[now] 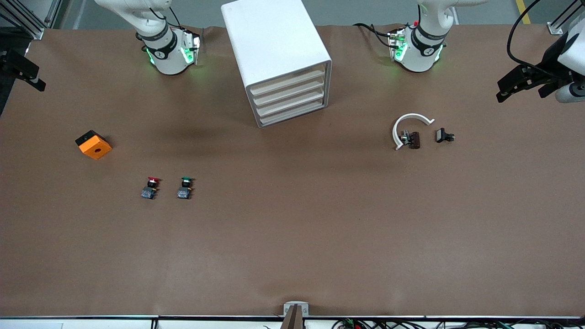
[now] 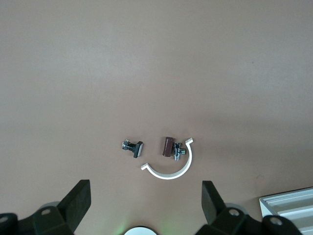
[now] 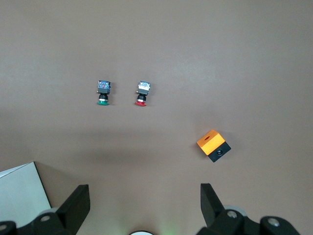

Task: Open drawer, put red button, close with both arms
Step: 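Move the left gripper toward the cabinet while the right gripper reaches the buttons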

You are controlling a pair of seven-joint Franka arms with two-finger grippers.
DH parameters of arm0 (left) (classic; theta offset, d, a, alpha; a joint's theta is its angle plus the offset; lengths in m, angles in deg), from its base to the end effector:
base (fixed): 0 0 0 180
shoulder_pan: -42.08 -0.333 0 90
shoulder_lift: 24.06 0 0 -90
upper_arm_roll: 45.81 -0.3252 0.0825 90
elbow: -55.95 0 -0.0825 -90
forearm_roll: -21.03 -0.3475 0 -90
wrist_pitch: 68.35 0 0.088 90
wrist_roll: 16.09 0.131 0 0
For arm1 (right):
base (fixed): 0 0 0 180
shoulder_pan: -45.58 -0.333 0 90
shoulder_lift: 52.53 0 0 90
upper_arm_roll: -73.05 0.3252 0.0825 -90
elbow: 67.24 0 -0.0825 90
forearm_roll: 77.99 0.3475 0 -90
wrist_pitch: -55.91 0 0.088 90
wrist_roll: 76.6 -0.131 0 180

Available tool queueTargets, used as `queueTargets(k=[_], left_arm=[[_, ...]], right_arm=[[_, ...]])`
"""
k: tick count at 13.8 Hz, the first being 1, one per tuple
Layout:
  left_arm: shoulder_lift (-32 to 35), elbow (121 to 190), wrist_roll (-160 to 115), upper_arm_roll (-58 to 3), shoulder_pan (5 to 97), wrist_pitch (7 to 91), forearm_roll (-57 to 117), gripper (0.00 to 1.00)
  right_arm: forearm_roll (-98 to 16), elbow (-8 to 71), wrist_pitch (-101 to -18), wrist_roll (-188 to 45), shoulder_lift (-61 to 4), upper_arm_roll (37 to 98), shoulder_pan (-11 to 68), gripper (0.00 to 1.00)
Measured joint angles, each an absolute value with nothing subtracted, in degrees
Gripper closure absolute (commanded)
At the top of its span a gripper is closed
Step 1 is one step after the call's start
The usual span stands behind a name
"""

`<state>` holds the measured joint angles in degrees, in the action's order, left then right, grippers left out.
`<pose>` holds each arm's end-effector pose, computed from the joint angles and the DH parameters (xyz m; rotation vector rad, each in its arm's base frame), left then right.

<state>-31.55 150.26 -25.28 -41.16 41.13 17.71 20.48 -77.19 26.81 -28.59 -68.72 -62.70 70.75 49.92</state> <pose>0.4671 -0.0318 0.6355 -3.1163 -0.1515 0.0177 0.4469 -0.0521 0.6567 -3.1218 -0.0369 -0.0207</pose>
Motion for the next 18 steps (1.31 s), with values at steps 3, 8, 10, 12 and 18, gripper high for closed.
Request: queueTargets(k=[3,8,10,12,18], left_arm=[[-31.4,150.2,-25.3,-41.2,41.1,17.3,20.5,0.0],[-27.9,147.5,-25.3,-41.2,41.0,17.3,20.5,0.0],[-24.1,146.1,-25.3,-41.2,41.0,17.3,20.5,0.0],[-20.4,145.6,-25.4,-41.2,41.2,17.5,20.7,0.0],[-12.7,143.7,-29.0,-40.6,42.4,22.1,23.4,0.0]], right_arm=[[-77.2,26.8,-28.5,-68.4,-61.8,70.9,49.9,0.0],[-77.2,26.8,-28.6,-68.3,-61.0,70.9,49.9,0.0],[-77.3,26.8,-28.4,-68.3,-59.4,70.9,49.9,0.0],[-77.3,26.1,-28.8,-68.3,-56.4,70.9,49.9,0.0],[-77.4,25.1,-28.1,-68.3,-51.1,70.8,50.4,0.0]])
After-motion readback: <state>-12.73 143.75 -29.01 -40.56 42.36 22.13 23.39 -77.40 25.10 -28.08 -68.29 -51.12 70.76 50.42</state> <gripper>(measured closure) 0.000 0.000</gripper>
